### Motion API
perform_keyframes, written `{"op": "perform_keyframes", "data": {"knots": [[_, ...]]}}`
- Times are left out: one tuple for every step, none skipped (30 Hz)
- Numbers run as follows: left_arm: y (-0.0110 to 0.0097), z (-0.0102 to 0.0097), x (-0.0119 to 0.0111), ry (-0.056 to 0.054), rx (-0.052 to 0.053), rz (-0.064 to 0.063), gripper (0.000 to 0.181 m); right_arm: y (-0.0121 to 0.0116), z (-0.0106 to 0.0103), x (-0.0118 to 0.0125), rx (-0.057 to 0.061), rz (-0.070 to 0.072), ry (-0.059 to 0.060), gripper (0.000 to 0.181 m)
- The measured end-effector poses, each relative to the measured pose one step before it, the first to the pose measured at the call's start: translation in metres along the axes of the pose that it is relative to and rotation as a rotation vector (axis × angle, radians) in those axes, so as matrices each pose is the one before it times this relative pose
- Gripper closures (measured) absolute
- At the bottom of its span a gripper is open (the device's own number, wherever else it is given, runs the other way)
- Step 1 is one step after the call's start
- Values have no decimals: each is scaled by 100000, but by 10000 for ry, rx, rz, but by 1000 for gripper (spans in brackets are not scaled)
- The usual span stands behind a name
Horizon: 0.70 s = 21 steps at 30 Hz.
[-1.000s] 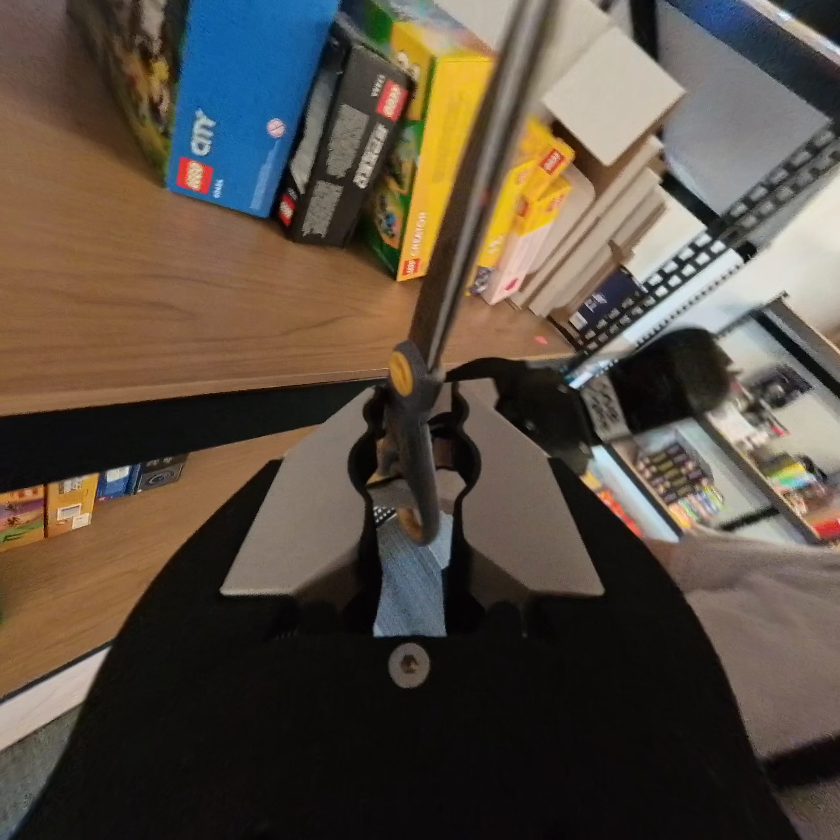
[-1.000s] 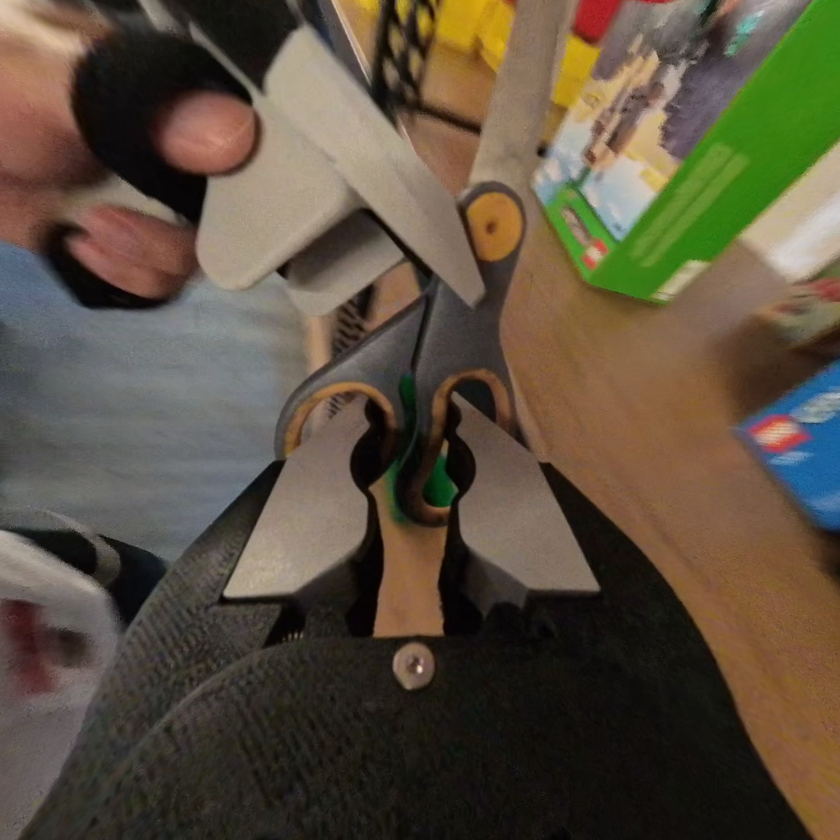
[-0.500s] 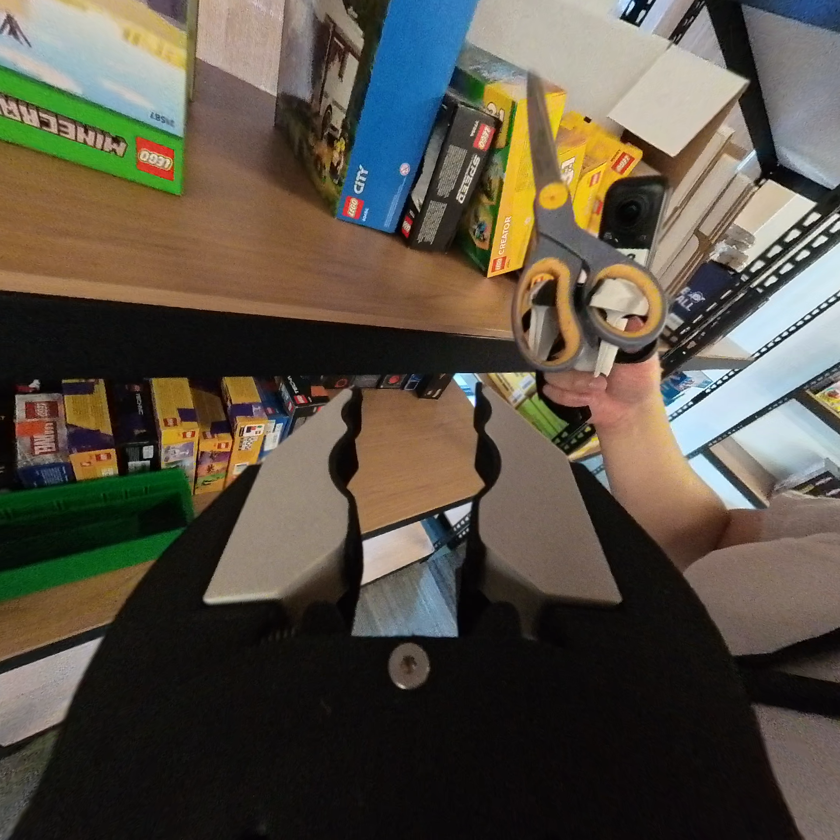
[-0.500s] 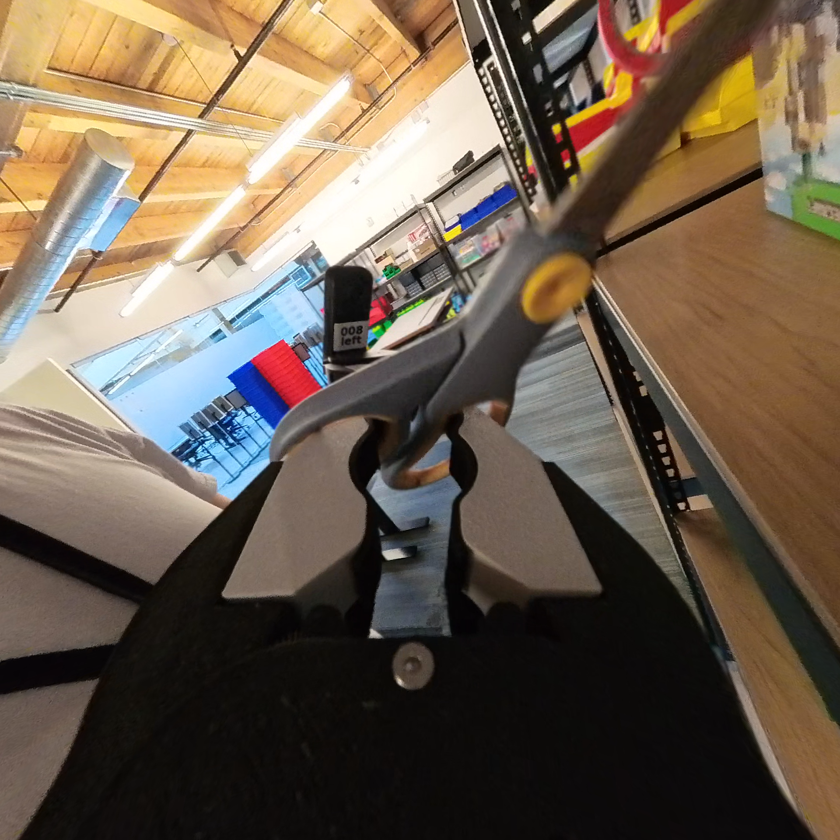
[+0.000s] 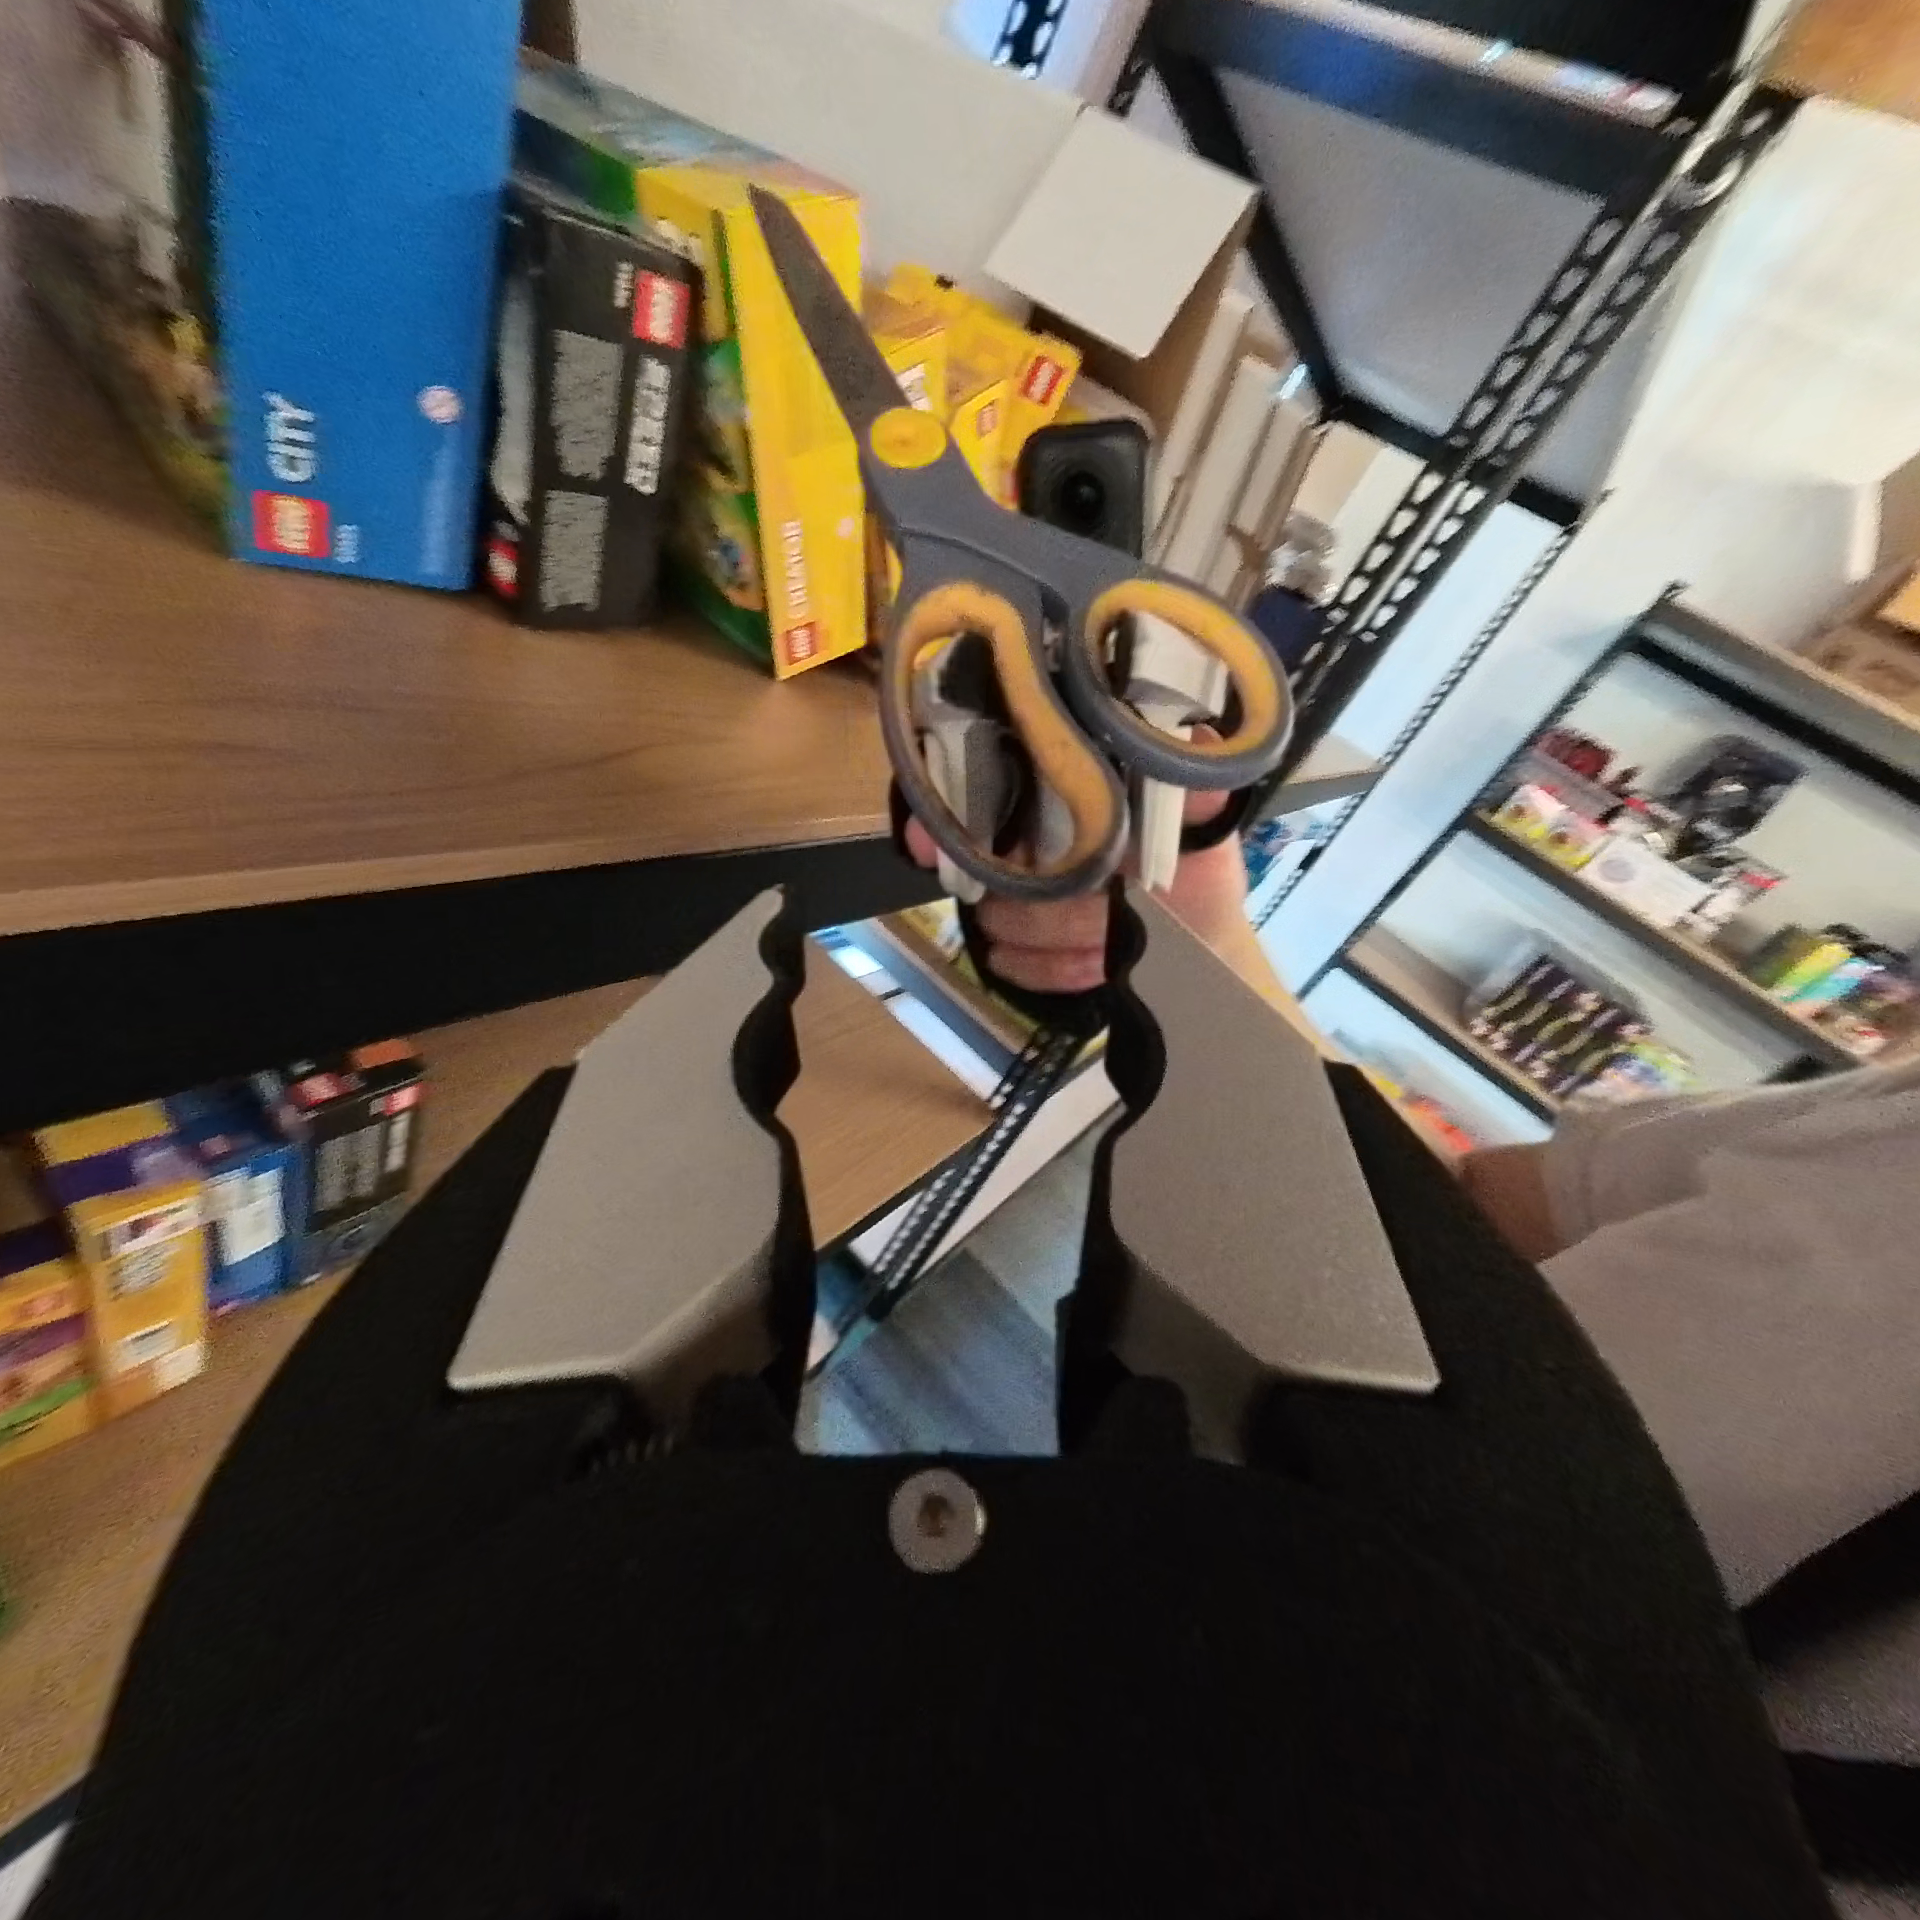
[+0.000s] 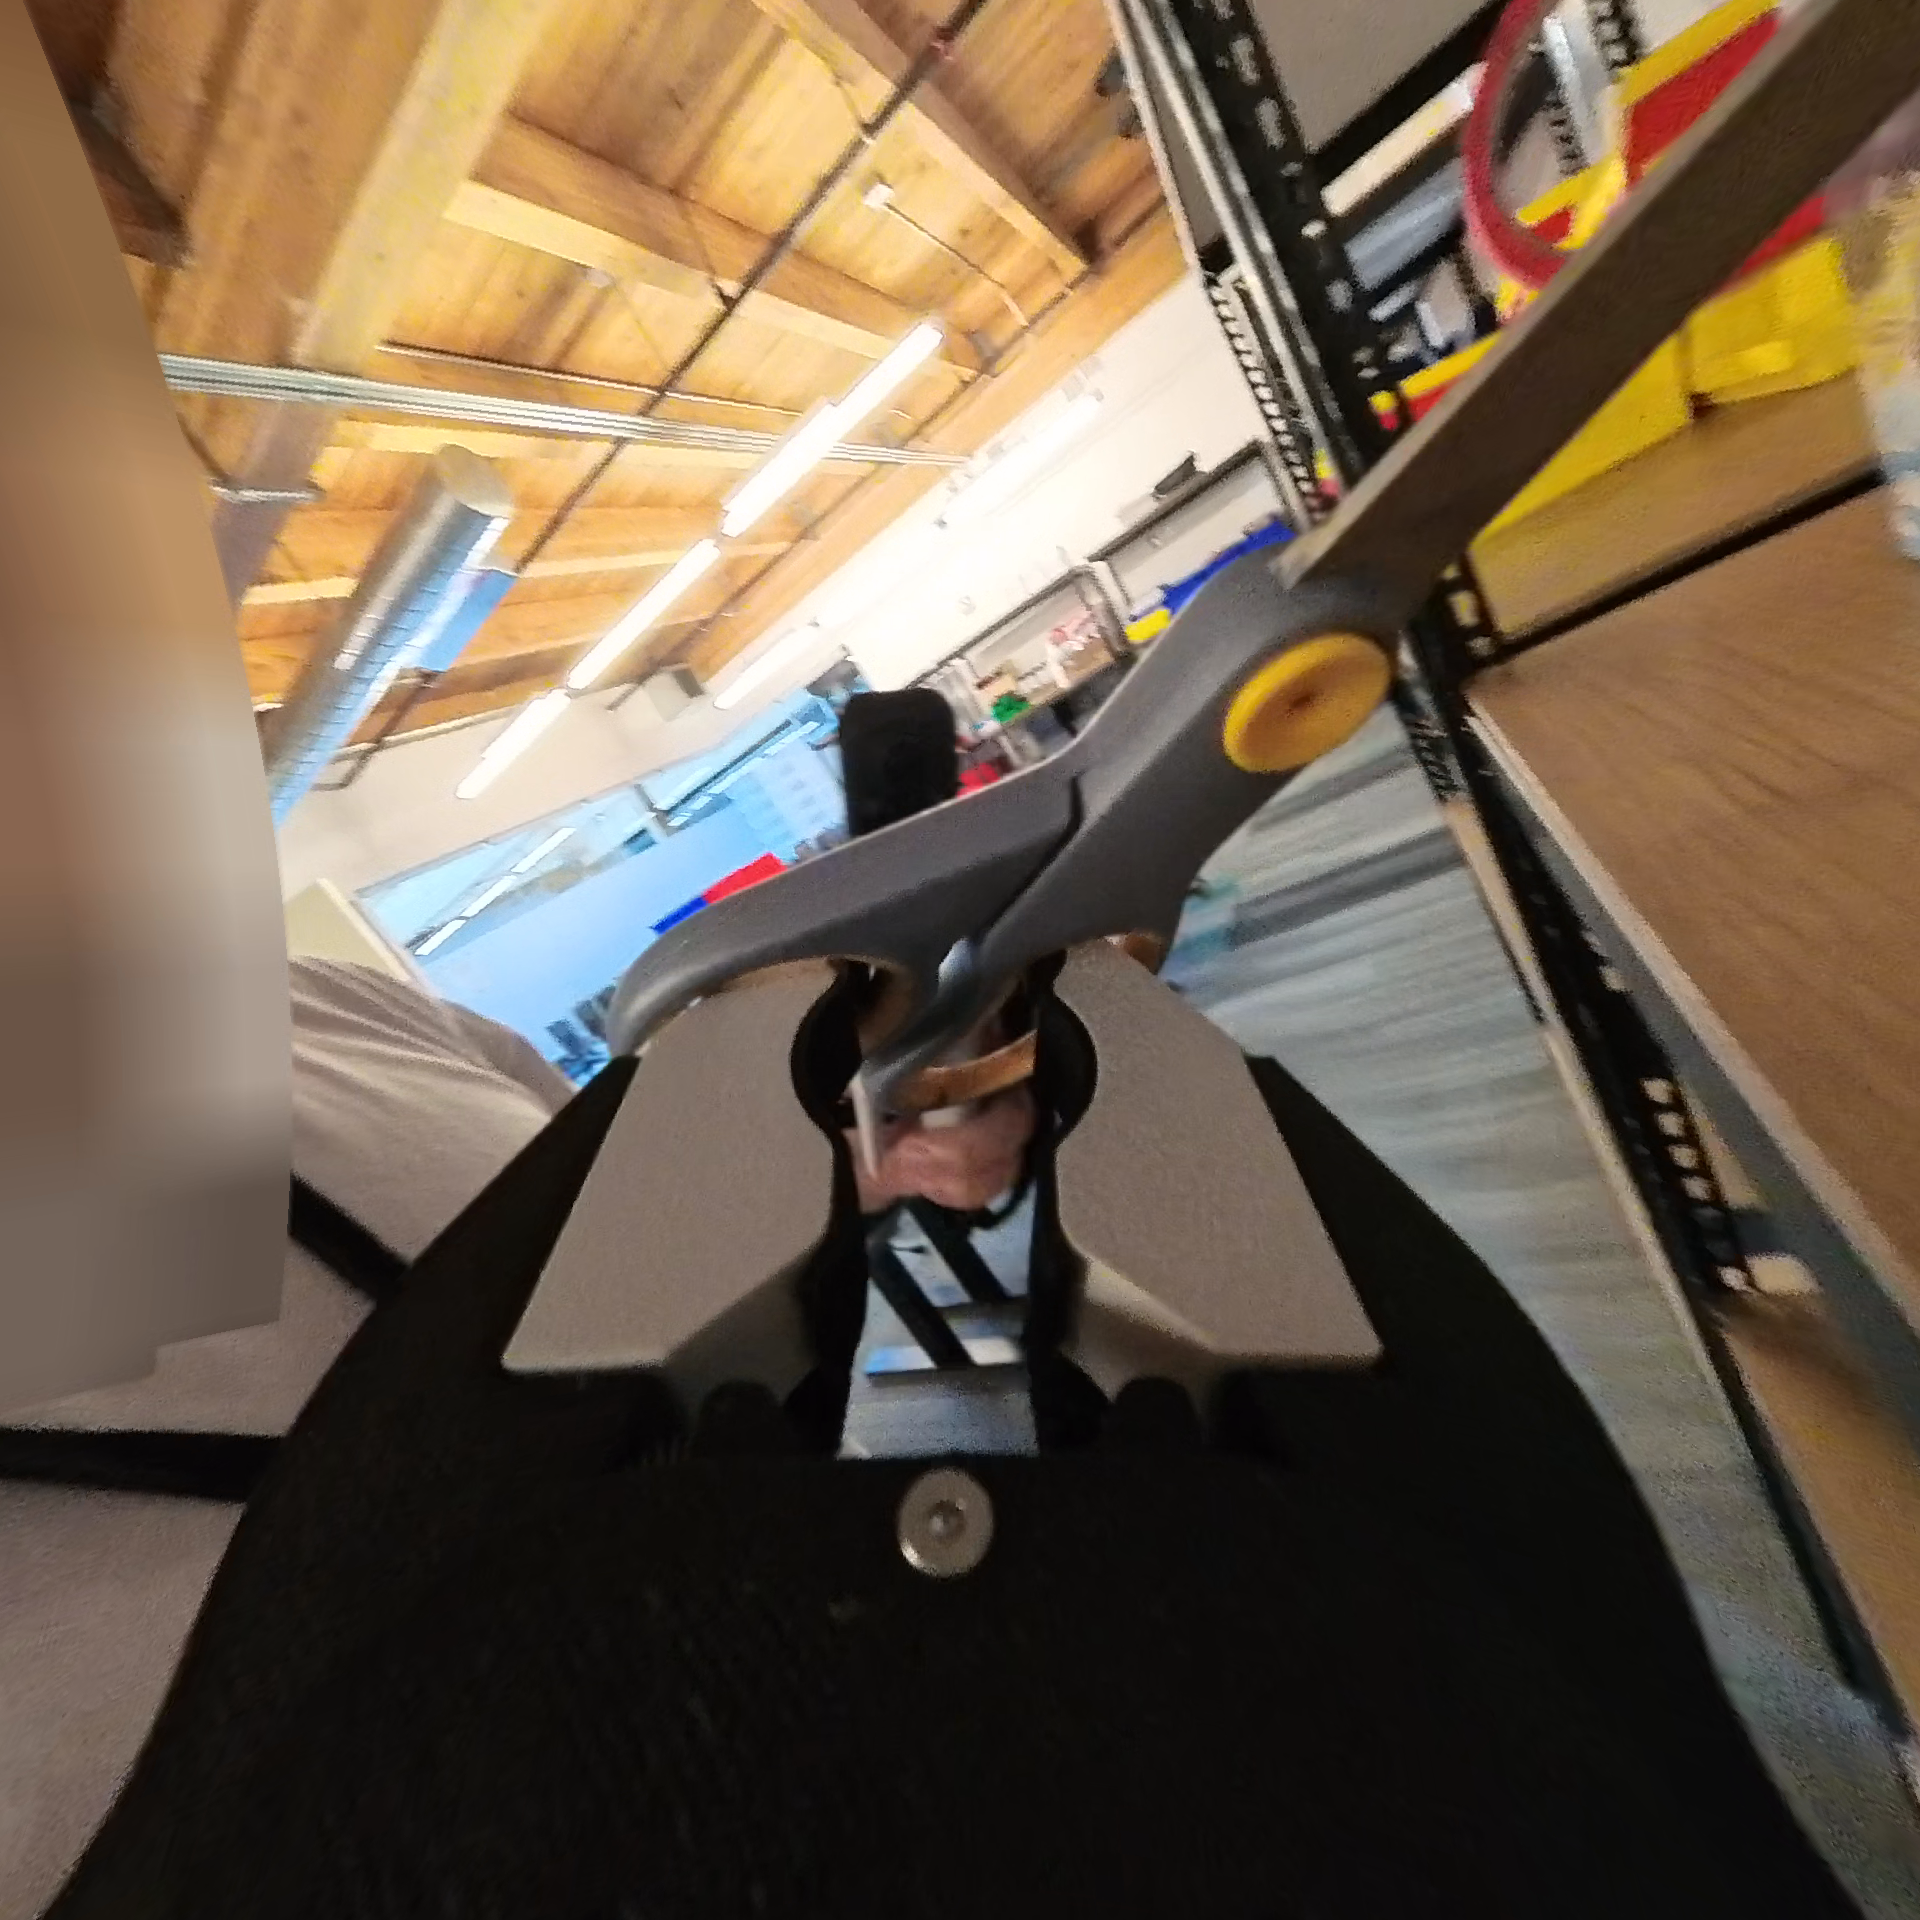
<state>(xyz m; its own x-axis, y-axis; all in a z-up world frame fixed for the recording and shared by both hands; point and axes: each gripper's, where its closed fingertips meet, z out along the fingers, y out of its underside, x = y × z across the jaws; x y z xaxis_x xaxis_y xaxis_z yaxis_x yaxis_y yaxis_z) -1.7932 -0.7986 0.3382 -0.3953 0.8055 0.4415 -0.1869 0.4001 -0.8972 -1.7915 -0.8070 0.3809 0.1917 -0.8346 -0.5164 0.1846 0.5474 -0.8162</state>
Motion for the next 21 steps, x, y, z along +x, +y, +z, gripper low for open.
{"op": "perform_keyframes", "data": {"knots": [[-41,481,515,367,129,-184,126,-77,20,-648,128,55,-352,154],[-87,348,563,451,168,-312,129,-185,-61,-409,176,-66,-168,151],[-201,250,678,551,247,-429,131,76,-50,-116,-21,-108,32,146],[-230,179,718,585,287,-426,135,214,-78,4,-80,-213,87,145],[-113,153,580,500,215,-392,132,124,-96,-203,18,-248,-50,145],[33,117,319,380,123,-341,135,25,-72,-459,67,-158,-198,145],[131,67,89,310,50,-305,143,150,-18,-413,-35,-105,-167,146],[187,30,11,307,23,-336,147,213,37,-169,-77,-119,-10,146],[100,8,3,341,85,-404,148,166,55,-99,-49,-108,8,146],[-13,-49,7,374,162,-435,154,42,74,-263,34,-80,-120,146],[-53,-80,14,420,194,-457,163,-20,102,-405,84,-46,-240,146],[-43,-65,123,491,174,-470,167,-34,119,-311,95,13,-201,145],[-2,-28,119,461,131,-466,168,-74,99,-25,126,89,-78,146],[-11,-44,-78,282,103,-430,169,-92,65,158,146,214,-24,147],[12,-47,-235,98,51,-300,170,-81,36,198,154,269,-62,148],[110,-33,-290,-29,-45,-118,170,-57,30,83,159,296,-152,147],[136,-31,-366,-168,-102,0,172,-67,33,77,175,374,-179,144],[197,-9,-391,-228,-165,47,172,39,81,64,110,379,-197,144],[221,11,-251,-169,-199,63,173,-9,94,2,141,396,-251,144],[42,-48,-38,-48,-88,39,174,-164,39,24,182,356,-223,143],[-115,-99,38,2,29,-11,173,-173,41,133,168,266,-119,143]]}}
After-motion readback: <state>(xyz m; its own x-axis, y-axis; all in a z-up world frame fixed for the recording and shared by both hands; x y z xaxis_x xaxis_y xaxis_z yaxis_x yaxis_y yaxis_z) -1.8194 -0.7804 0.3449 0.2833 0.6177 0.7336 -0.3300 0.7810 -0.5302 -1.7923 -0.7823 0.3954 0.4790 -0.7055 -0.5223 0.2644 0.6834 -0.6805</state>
